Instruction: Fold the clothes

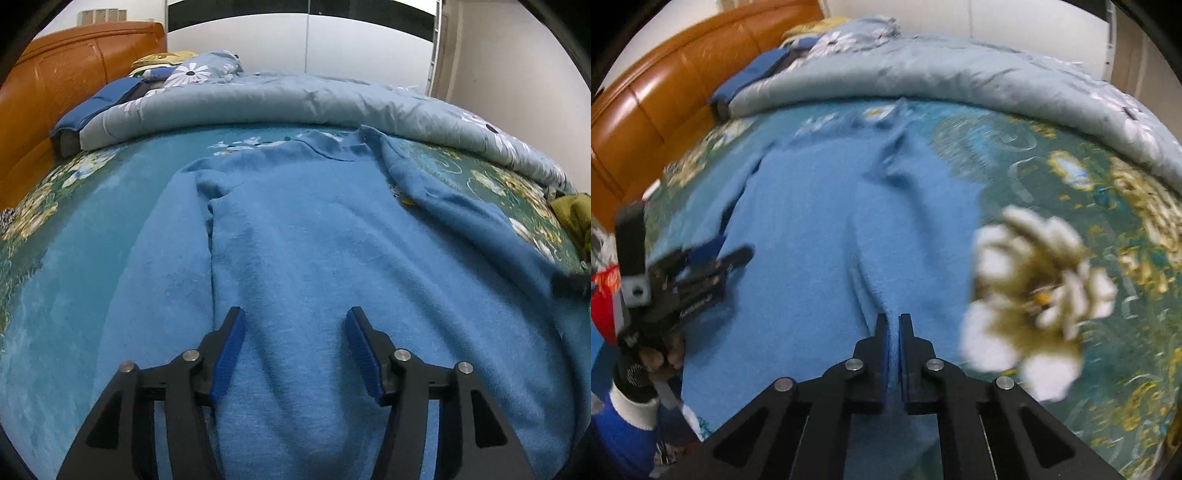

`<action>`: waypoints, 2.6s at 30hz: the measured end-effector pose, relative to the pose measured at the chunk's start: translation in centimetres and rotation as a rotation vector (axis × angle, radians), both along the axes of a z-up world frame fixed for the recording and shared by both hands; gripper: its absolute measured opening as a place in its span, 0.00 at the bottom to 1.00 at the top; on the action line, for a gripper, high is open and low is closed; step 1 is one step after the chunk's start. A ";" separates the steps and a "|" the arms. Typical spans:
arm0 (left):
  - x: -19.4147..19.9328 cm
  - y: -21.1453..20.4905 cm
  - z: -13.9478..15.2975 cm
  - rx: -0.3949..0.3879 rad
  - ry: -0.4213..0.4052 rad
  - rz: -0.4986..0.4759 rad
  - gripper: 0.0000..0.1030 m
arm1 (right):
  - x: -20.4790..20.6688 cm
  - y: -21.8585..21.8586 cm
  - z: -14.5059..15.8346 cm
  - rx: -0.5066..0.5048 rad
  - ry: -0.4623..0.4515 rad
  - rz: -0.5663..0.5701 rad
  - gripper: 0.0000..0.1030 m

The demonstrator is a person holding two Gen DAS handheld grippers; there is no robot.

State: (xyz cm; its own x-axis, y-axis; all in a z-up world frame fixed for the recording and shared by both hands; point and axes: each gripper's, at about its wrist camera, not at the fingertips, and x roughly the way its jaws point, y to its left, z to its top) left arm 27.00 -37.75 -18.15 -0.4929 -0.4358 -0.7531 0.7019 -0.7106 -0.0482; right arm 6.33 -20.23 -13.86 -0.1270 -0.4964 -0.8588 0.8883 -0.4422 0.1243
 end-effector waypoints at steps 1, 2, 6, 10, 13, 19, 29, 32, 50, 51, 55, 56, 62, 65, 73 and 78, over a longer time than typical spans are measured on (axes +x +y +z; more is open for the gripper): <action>0.0 0.0 0.0 0.000 0.002 0.005 0.59 | -1.2 0.5 0.6 -0.014 0.008 -0.023 0.05; 0.1 0.1 -0.1 -0.001 0.003 0.009 0.60 | -2.6 1.0 1.3 -0.027 0.020 -0.057 0.05; 0.0 0.3 -0.2 -0.014 -0.006 0.013 0.61 | -9.4 3.2 3.5 -0.064 0.094 -0.248 0.05; 0.0 0.1 -0.2 -0.008 -0.006 0.017 0.64 | -15.9 3.9 2.9 -0.047 0.089 -0.361 0.05; 0.1 0.0 -0.2 0.000 -0.002 0.018 0.64 | -19.0 3.5 0.9 -0.023 0.026 -0.404 0.05; 0.4 0.0 0.2 0.005 0.007 0.011 0.64 | -20.3 3.2 -1.2 -0.009 -0.027 -0.428 0.05; 6.8 -3.2 4.0 -0.011 0.111 0.129 0.64 | -15.8 7.0 4.2 -0.206 0.022 -0.414 0.55; 9.8 -5.1 2.8 0.011 0.041 0.209 0.64 | -12.5 8.7 5.2 -0.229 0.033 -0.398 0.58; 11.0 -4.8 0.8 0.071 0.033 0.086 0.04 | -2.5 8.7 4.6 -0.111 0.093 -0.245 0.58; 11.2 -5.3 1.3 0.044 0.025 0.092 0.04 | -2.4 8.6 4.6 -0.109 0.090 -0.247 0.58; 12.6 -9.2 3.9 -0.113 -0.049 0.201 0.04 | -2.6 9.1 4.1 -0.094 0.088 -0.262 0.58; 13.2 -11.0 4.5 -0.159 -0.087 0.250 0.04 | -2.7 9.3 3.9 -0.088 0.086 -0.268 0.58; 15.8 -19.1 3.9 -0.148 -0.200 0.384 0.04 | -3.9 10.1 3.0 -0.069 0.059 -0.298 0.58; 16.1 -22.3 1.9 -0.125 -0.273 0.404 0.05 | -4.5 10.0 2.6 -0.062 0.040 -0.308 0.58; 16.6 -20.8 1.2 -0.045 -0.152 0.379 0.33 | -5.0 9.0 1.5 -0.043 0.014 -0.306 0.58; 17.3 -16.1 3.0 -0.061 -0.063 0.368 0.46 | -4.4 6.7 0.6 -0.008 0.050 -0.247 0.58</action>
State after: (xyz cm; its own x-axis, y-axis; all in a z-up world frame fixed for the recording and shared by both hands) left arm 44.27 -53.87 -15.17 -0.2484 -0.6200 -0.7442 0.9110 -0.4107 0.0381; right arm 1.94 -13.50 -13.24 -0.2880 -0.4512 -0.8447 0.7582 -0.6462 0.0867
